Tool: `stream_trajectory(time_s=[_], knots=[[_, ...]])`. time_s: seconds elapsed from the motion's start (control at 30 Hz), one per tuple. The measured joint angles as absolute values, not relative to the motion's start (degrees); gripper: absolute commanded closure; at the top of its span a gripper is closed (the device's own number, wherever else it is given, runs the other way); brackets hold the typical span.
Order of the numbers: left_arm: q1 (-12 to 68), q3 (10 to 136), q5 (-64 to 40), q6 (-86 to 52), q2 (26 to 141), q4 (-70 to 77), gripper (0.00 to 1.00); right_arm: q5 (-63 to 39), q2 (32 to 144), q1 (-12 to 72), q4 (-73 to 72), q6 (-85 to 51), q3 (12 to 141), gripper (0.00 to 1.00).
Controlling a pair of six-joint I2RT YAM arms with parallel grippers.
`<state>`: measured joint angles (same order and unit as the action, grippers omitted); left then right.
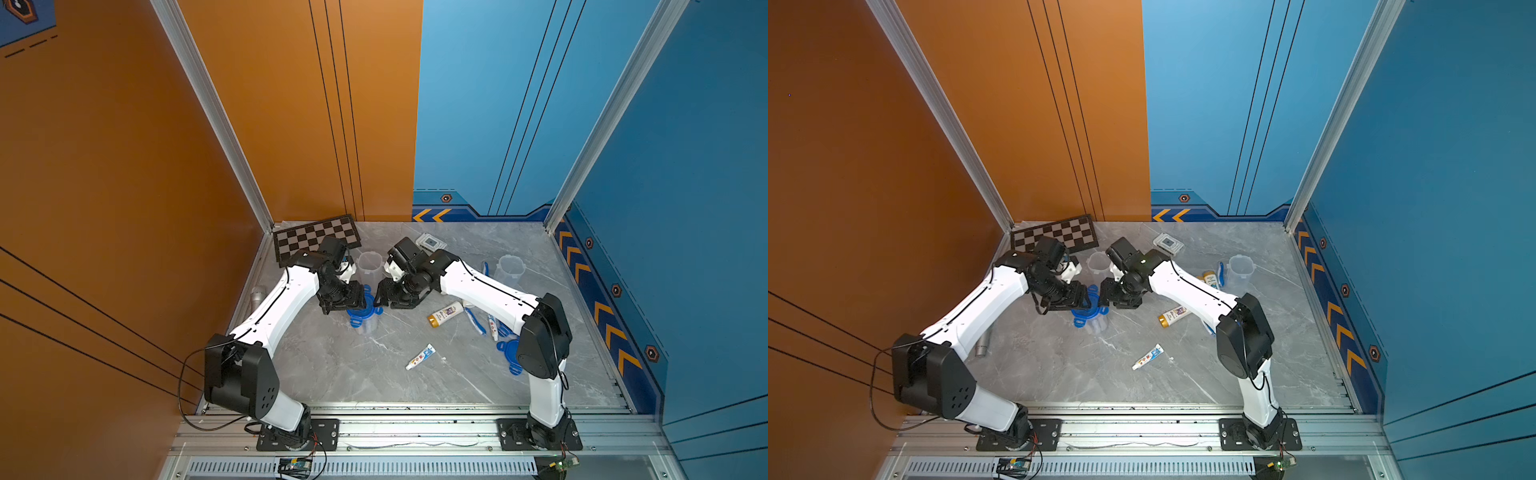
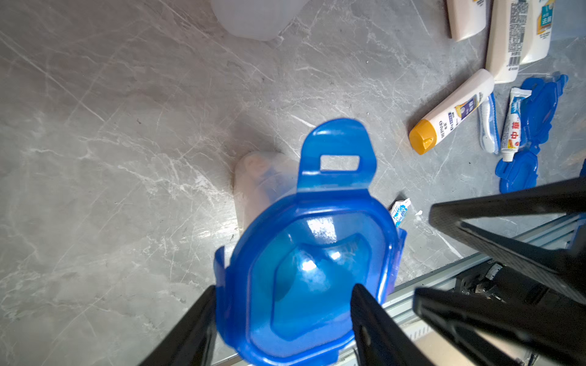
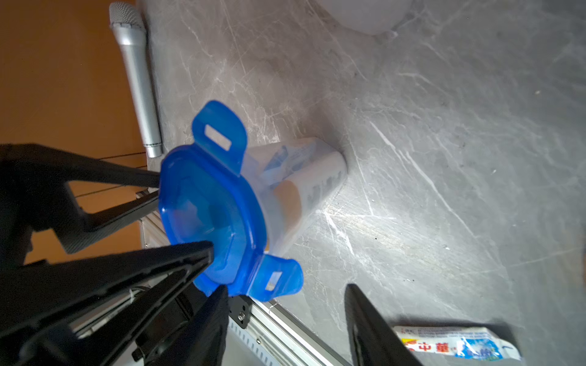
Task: Pack away toiletry kits
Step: Adjust the lid on the container.
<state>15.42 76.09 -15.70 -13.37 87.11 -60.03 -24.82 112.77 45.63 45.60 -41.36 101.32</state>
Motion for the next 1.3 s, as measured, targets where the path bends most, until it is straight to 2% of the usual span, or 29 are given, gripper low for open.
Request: stream_trajectory(time_s=[0.2, 0.37, 0.6, 1.0, 1.3], knots=[[15.8, 76.1, -15.7, -13.4, 87.1, -60.0, 0.35, -28.2, 112.8, 44.8, 41.4, -43.0, 97.9, 0.38], [15.9, 76.1, -15.7, -13.6, 87.1, -60.1, 0.36, -30.9, 112.8, 45.5, 37.5, -45.0, 97.0, 0.57], [15.9, 76.1, -15.4, -14.4, 87.0, -60.7, 0.36, -32.3, 112.4, 45.0, 35.3, -46.4, 95.7, 0.69], [15.9, 76.1, -15.3, -14.4, 87.0, -61.1, 0.36, -32.3, 111.4, 45.0, 33.7, -46.6, 93.8, 0.71], [16.2, 75.7, -15.5, -14.4, 87.0, -61.1, 0.26, -31.7, 109.7, 45.1, 32.9, -46.9, 92.7, 0.75]])
